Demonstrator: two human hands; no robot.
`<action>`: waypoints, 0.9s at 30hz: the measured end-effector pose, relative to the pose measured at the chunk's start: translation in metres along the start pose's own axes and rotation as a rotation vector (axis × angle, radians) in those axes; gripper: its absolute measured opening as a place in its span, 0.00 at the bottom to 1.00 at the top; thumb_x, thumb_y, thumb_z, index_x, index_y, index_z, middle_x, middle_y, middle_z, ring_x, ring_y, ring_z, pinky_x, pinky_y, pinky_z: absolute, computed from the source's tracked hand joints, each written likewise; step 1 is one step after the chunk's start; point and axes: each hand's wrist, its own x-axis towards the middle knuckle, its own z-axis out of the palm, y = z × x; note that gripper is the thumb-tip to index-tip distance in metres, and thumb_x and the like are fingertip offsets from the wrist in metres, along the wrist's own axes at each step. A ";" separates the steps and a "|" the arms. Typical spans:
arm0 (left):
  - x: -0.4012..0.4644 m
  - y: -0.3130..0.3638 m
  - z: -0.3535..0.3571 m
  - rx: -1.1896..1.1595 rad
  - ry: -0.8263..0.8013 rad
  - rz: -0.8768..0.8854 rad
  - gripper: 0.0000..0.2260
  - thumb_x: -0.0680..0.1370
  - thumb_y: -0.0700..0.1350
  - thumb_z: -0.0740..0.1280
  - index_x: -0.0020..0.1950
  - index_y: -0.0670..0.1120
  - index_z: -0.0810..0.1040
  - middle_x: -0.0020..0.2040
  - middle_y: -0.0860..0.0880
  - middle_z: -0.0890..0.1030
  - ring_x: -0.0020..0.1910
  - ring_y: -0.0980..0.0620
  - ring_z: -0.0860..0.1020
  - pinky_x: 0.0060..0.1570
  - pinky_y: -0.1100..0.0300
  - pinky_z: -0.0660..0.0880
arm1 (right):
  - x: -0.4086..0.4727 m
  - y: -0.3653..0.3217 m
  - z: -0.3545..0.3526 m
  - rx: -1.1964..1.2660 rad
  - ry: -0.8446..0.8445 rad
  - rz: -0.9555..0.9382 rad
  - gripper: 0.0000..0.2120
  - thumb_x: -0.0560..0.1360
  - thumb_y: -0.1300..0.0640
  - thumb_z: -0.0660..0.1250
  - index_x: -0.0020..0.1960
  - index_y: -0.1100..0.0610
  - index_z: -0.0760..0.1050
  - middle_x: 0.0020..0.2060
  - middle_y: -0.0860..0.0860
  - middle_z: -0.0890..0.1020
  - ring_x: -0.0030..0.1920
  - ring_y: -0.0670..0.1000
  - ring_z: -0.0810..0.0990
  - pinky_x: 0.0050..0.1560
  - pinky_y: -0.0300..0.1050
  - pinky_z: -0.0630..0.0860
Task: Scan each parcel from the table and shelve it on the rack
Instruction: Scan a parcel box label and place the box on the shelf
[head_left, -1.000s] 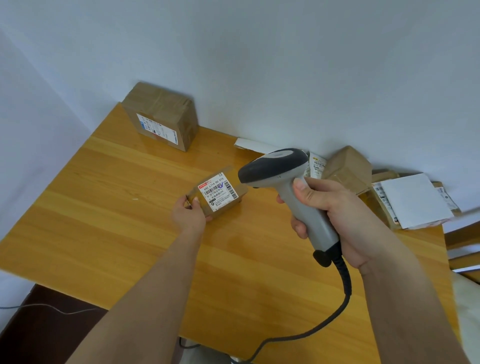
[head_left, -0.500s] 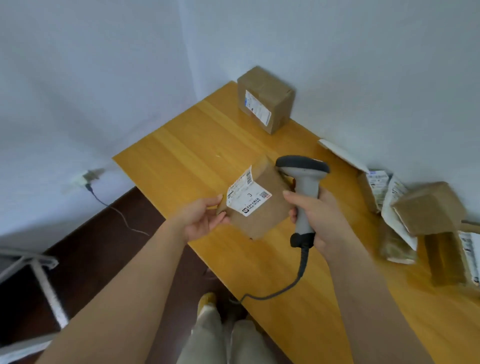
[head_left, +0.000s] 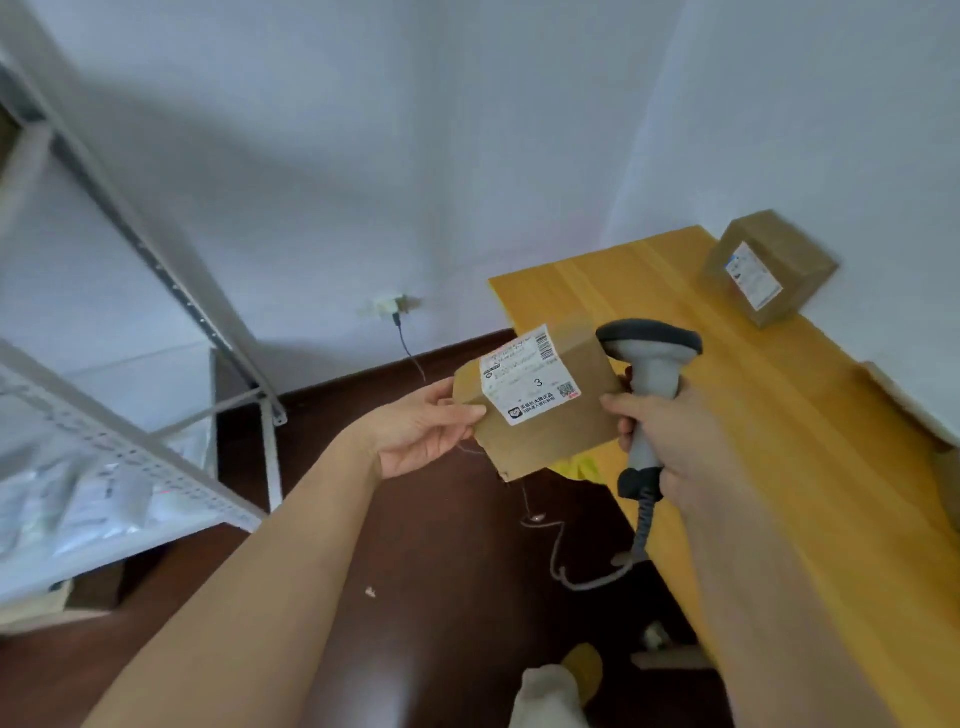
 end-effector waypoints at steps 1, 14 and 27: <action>-0.030 0.003 -0.022 0.012 0.028 0.026 0.28 0.69 0.34 0.76 0.67 0.47 0.74 0.53 0.46 0.83 0.36 0.56 0.81 0.35 0.70 0.78 | -0.017 0.008 0.031 -0.013 -0.032 -0.011 0.11 0.73 0.70 0.70 0.49 0.59 0.71 0.27 0.53 0.71 0.22 0.46 0.69 0.24 0.40 0.68; -0.480 -0.014 -0.253 -0.051 0.778 0.428 0.33 0.55 0.59 0.82 0.59 0.59 0.81 0.53 0.56 0.82 0.43 0.57 0.75 0.40 0.63 0.66 | -0.268 0.069 0.411 -0.154 -0.714 0.059 0.08 0.73 0.69 0.70 0.44 0.60 0.73 0.29 0.55 0.73 0.22 0.46 0.70 0.26 0.40 0.70; -0.669 -0.023 -0.371 -0.259 1.051 0.791 0.25 0.67 0.41 0.72 0.60 0.60 0.74 0.53 0.52 0.83 0.41 0.55 0.77 0.30 0.66 0.70 | -0.409 0.090 0.637 -0.230 -0.992 -0.001 0.08 0.74 0.67 0.66 0.51 0.58 0.73 0.34 0.54 0.74 0.24 0.46 0.71 0.25 0.36 0.70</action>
